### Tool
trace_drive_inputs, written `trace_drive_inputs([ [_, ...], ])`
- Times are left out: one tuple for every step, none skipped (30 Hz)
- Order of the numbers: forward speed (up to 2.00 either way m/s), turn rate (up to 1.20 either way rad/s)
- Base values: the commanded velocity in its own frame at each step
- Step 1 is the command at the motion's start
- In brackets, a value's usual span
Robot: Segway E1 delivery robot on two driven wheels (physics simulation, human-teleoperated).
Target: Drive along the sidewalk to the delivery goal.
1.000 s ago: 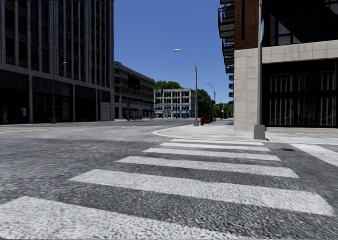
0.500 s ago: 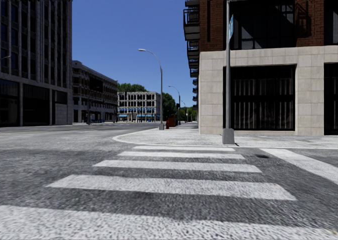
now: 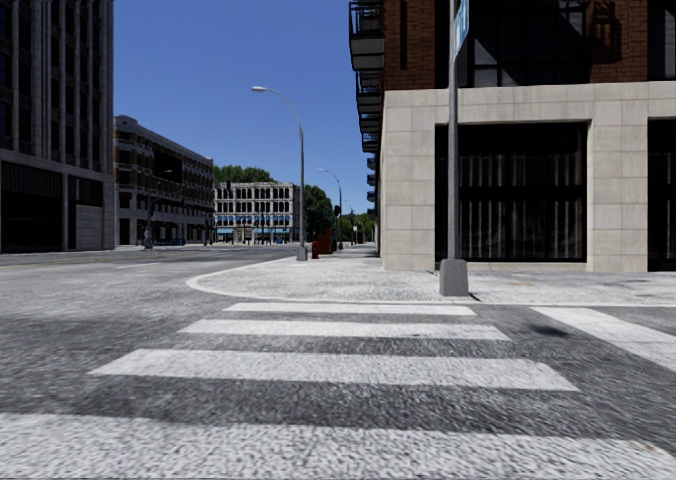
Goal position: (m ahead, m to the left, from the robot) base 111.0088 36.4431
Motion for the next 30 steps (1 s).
trace_drive_inputs([
  [1.95,0.0],
  [1.95,0.0],
  [1.95,0.0],
  [1.95,0.0],
  [1.95,0.0],
  [1.95,0.0],
  [1.95,0.0],
  [1.95,0.0],
  [1.95,0.0],
  [1.95,0.0],
  [1.95,0.0],
  [1.95,0.0],
  [1.95,0.0],
  [1.95,0.0],
  [1.95,0.0],
  [1.95,0.0],
  [1.95,0.0],
  [1.95,0.0],
  [1.95,0.0],
  [1.95,0.0],
  [1.95,0.0],
  [1.95,0.0],
  [1.95,0.0],
  [1.95,0.0],
  [1.95,0.0],
  [1.95,0.0],
  [1.95,0.0],
  [1.97,0.0],
  [1.99,0.0],
  [1.99,0.0],
])
